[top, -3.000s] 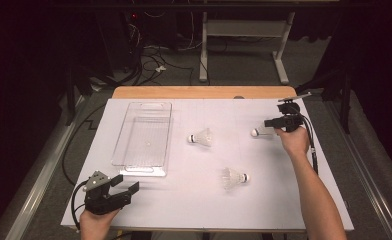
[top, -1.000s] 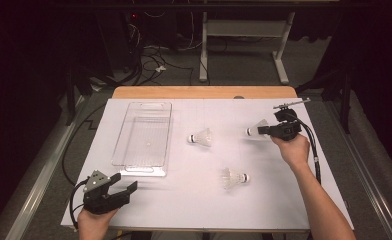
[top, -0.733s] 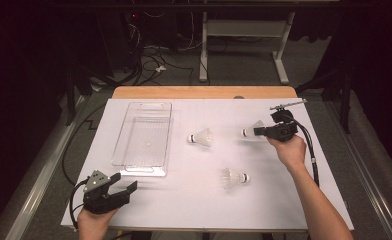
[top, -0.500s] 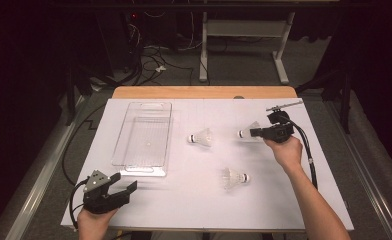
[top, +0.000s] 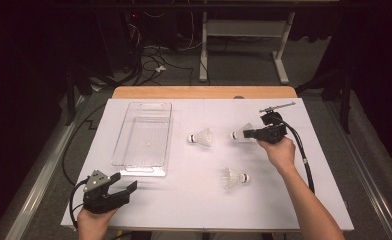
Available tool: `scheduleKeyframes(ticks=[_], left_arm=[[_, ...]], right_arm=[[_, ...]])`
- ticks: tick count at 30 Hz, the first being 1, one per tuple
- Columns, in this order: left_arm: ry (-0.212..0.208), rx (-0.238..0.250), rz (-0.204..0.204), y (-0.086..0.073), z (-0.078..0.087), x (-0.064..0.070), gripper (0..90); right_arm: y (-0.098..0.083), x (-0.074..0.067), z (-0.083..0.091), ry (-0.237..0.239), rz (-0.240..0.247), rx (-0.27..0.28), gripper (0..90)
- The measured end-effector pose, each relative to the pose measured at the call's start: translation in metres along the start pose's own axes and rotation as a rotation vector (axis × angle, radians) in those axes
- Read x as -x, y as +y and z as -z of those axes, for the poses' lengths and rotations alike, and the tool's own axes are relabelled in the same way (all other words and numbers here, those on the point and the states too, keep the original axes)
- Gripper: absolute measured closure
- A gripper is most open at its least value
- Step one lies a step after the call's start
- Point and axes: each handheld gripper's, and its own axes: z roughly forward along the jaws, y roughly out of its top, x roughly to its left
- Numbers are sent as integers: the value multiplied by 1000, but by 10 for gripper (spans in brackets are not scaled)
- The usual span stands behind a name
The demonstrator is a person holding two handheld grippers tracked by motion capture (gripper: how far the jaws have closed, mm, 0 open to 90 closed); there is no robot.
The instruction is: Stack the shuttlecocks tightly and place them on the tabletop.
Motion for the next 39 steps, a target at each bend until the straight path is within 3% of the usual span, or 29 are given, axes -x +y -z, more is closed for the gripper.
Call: scheduleKeyframes(ticks=[39], left_arm=[[-8, -9, -6, 0, -2, 1, 312]], right_arm=[[13, -28, -28, 59, 38, -22, 900]])
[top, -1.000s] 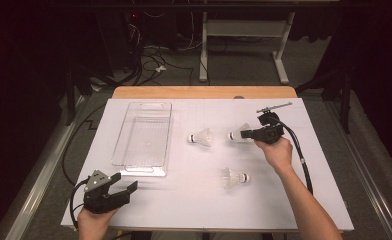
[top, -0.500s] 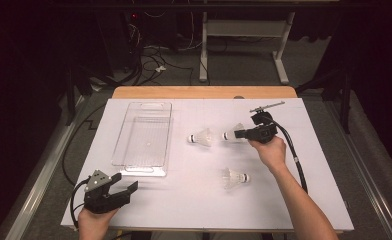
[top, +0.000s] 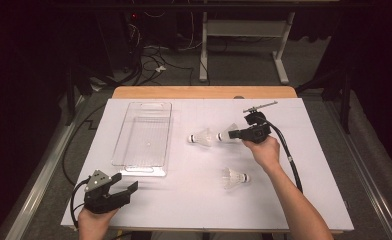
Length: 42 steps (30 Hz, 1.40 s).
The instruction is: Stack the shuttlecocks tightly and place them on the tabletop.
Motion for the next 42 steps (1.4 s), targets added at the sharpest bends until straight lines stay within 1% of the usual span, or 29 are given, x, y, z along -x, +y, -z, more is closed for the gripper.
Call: scheduleKeyframes(ticks=[21, 26, 27, 33, 42], left_arm=[[-5, 0, -4, 0, 0, 1, 313], [-5, -2, -8, 0, 0, 1, 313], [-4, -2, -8, 0, 0, 1, 313], [-4, -3, -9, 0, -1, 1, 313], [-4, -4, -9, 0, -1, 1, 313]], right_arm=[[11, -18, -19, 34, 24, -17, 900], [12, -21, -23, 39, 24, -22, 900], [12, -21, -24, 40, 31, -18, 900], [13, -23, -27, 49, 23, -18, 900], [15, -26, -33, 61, 25, -22, 900]])
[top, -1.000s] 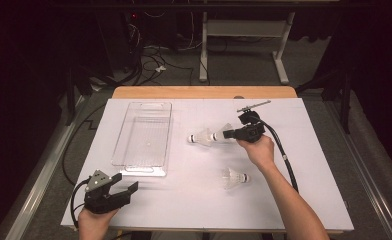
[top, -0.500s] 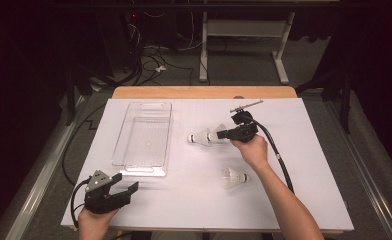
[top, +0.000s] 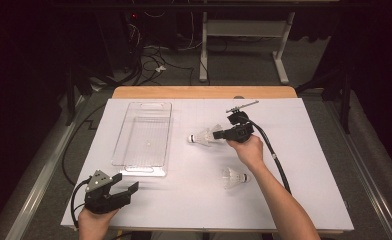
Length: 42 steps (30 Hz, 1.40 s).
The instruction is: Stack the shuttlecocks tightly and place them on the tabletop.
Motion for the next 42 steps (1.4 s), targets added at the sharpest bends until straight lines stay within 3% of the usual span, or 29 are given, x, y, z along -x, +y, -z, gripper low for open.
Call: scheduleKeyframes(ticks=[32, 42], left_arm=[[-3, 2, 4, 0, 0, 0, 312], [-4, 2, 4, 0, 0, 0, 312]], right_arm=[[9, -9, -15, 19, 7, 7, 900], [9, -7, -17, 3, 4, -5, 900]])
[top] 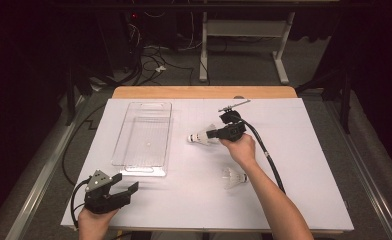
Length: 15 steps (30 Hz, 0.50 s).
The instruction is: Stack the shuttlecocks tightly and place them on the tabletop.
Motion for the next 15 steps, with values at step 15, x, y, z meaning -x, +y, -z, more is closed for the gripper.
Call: scheduleKeyframes(ticks=[15], left_arm=[[0, -3, -3, 0, 0, 0, 312]], right_arm=[[-2, -1, -1, -47, 24, -25, 897]])
